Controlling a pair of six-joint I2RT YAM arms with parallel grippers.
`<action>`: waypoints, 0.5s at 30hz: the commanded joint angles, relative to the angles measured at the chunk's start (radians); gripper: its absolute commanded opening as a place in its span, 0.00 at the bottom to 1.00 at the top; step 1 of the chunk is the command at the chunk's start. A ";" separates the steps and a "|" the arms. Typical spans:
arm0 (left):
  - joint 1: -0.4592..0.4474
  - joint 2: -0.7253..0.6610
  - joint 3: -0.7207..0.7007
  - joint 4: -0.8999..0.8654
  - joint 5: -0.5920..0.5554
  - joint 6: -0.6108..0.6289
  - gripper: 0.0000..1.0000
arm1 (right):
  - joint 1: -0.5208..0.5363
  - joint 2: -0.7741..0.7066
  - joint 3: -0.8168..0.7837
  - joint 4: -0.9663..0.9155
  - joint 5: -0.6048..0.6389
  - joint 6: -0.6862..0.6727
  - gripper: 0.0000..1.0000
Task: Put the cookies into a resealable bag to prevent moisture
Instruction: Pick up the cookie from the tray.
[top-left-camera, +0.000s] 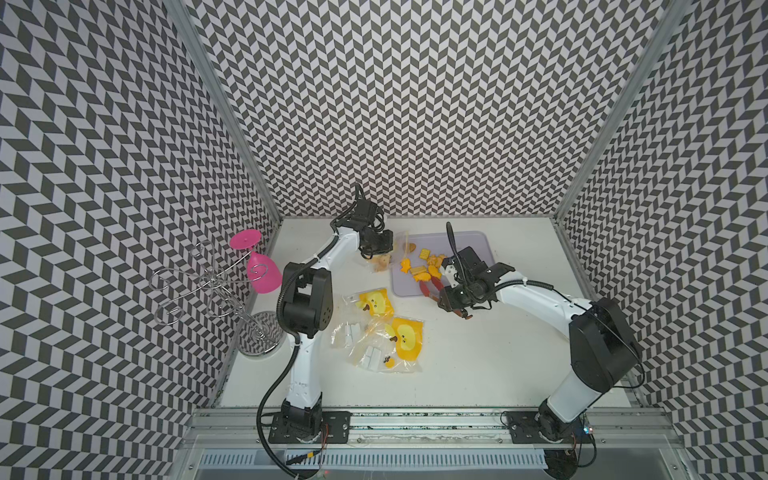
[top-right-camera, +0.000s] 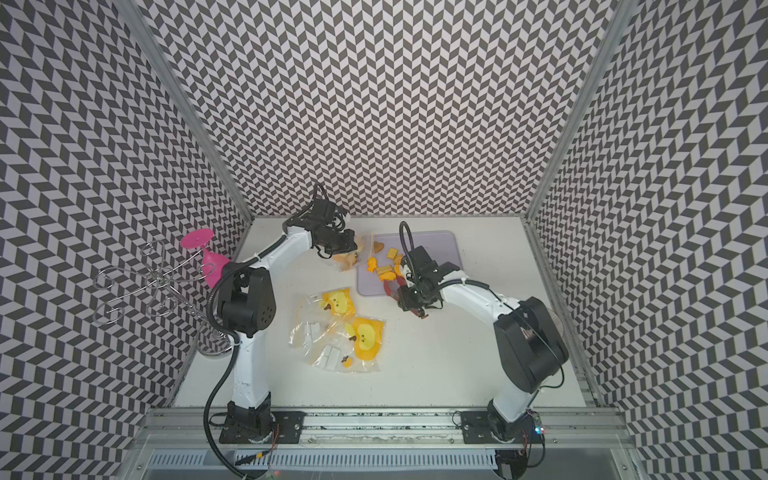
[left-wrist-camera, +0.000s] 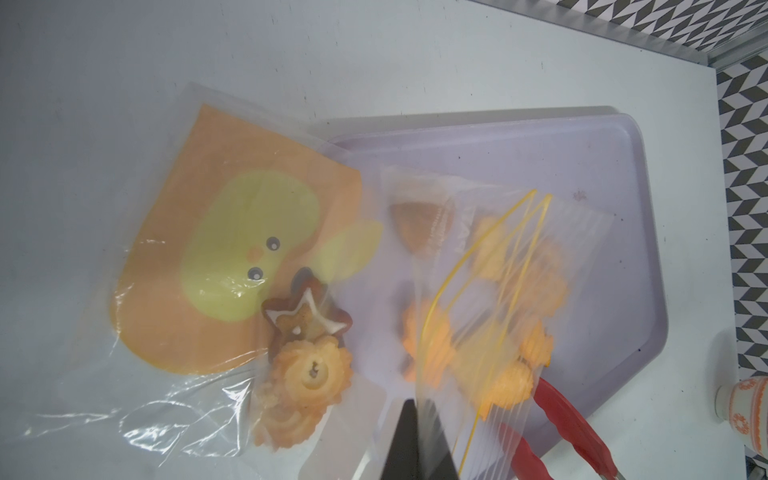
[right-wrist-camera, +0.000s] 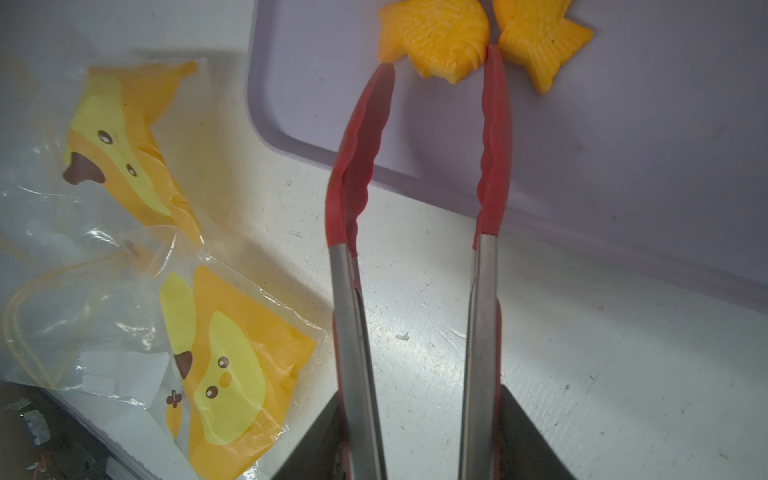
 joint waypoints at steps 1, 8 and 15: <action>0.005 -0.038 0.001 0.008 0.001 0.002 0.00 | -0.003 0.027 0.022 0.067 0.002 -0.021 0.50; 0.004 -0.038 0.001 0.008 -0.001 0.002 0.00 | -0.005 0.062 0.042 0.075 0.020 -0.022 0.53; 0.004 -0.037 0.001 0.007 0.000 0.001 0.00 | -0.010 0.090 0.074 0.085 0.010 -0.021 0.56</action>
